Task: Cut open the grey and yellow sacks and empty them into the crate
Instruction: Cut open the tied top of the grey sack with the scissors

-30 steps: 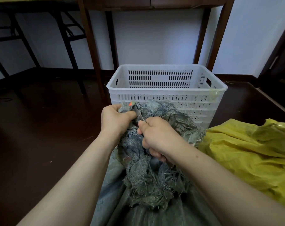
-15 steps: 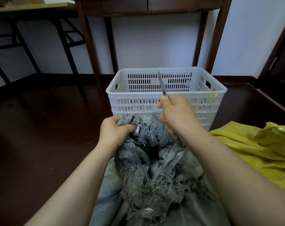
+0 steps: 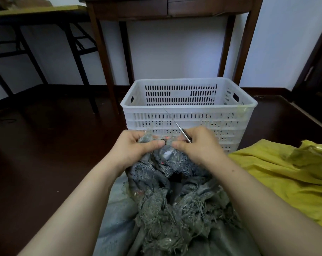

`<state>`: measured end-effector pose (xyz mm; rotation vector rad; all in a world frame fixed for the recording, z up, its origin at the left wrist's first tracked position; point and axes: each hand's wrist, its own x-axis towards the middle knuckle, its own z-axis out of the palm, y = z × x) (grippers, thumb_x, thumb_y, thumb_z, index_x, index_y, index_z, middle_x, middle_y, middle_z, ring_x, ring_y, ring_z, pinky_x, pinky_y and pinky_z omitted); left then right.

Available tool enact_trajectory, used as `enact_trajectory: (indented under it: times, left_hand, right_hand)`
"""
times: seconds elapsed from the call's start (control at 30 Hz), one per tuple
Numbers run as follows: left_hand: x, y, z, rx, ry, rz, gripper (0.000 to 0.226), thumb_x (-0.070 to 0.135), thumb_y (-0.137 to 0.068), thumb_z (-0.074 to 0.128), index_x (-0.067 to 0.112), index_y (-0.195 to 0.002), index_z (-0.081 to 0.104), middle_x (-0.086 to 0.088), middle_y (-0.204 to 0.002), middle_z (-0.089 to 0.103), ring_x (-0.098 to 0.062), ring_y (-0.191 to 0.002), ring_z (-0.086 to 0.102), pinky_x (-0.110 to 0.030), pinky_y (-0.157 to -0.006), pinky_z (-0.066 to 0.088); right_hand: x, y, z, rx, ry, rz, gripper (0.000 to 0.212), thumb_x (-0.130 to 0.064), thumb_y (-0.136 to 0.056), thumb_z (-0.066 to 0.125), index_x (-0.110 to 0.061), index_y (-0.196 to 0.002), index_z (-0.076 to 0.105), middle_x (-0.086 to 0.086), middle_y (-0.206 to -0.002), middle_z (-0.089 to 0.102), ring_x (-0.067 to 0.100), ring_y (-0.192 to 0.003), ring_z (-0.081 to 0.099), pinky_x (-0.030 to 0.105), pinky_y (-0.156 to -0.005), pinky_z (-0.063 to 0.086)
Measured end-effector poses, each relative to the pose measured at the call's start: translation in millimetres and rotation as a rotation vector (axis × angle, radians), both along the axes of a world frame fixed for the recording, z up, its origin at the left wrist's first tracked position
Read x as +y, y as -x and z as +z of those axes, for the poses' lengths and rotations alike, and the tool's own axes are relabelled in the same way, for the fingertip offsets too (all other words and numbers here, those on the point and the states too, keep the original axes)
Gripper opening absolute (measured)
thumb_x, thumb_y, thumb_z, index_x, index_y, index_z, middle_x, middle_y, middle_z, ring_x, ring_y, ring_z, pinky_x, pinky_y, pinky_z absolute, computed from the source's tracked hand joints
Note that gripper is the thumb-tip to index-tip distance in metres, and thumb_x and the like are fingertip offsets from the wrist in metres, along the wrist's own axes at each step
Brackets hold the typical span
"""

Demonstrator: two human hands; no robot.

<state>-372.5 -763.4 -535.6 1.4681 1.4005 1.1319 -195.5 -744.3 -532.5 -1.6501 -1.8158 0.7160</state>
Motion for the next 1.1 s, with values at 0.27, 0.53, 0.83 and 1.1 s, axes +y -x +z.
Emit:
enact_trajectory:
  times: [0.27, 0.53, 0.83, 1.1]
  left_hand:
    - [7.8, 13.4, -2.0, 0.116, -0.052, 0.235, 0.021, 0.031, -0.077, 0.076, 0.010, -0.079, 0.074, -0.016, -0.082, 0.073, -0.035, -0.081, 0.068, -0.051, -0.085, 0.052]
    - [4.0, -1.8, 45.7, 1.190, 0.005, 0.168, 0.060, 0.026, -0.077, 0.062, 0.045, -0.131, 0.046, 0.007, -0.112, 0.064, -0.019, -0.117, 0.049, -0.046, -0.107, 0.001]
    - [-4.0, -7.9, 35.6, 0.369, 0.166, -0.037, 0.030, 0.022, -0.072, 0.081, 0.000, -0.090, 0.072, -0.021, -0.095, 0.071, -0.036, -0.096, 0.066, -0.048, -0.092, 0.051]
    - [-7.7, -11.3, 36.9, 0.224, 0.094, -0.067, 0.013, -0.001, -0.072, 0.076, -0.002, -0.084, 0.072, -0.021, -0.090, 0.072, -0.032, -0.085, 0.068, -0.047, -0.091, 0.052]
  right_hand:
    - [8.4, -16.1, -0.1, 0.081, -0.093, -0.060, 0.030, -0.024, -0.087, 0.067, -0.029, -0.063, 0.050, -0.009, -0.061, 0.050, 0.010, -0.059, 0.047, 0.030, -0.065, 0.039]
    - [6.0, -10.3, 6.2, 0.294, -0.063, 0.053, 0.027, -0.010, -0.091, 0.059, -0.025, -0.070, 0.054, -0.007, -0.062, 0.049, 0.009, -0.052, 0.043, 0.024, -0.051, 0.033]
    - [-0.5, -10.6, 19.0, 0.224, -0.249, -0.027, 0.025, -0.048, -0.083, 0.062, -0.024, -0.083, 0.068, -0.010, -0.059, 0.057, 0.005, -0.057, 0.053, 0.026, -0.056, 0.040]
    - [-0.6, -6.5, 15.2, 0.238, -0.164, -0.013, 0.026, -0.026, -0.066, 0.085, -0.027, -0.065, 0.058, -0.011, -0.067, 0.061, 0.014, -0.070, 0.061, 0.043, -0.078, 0.054]
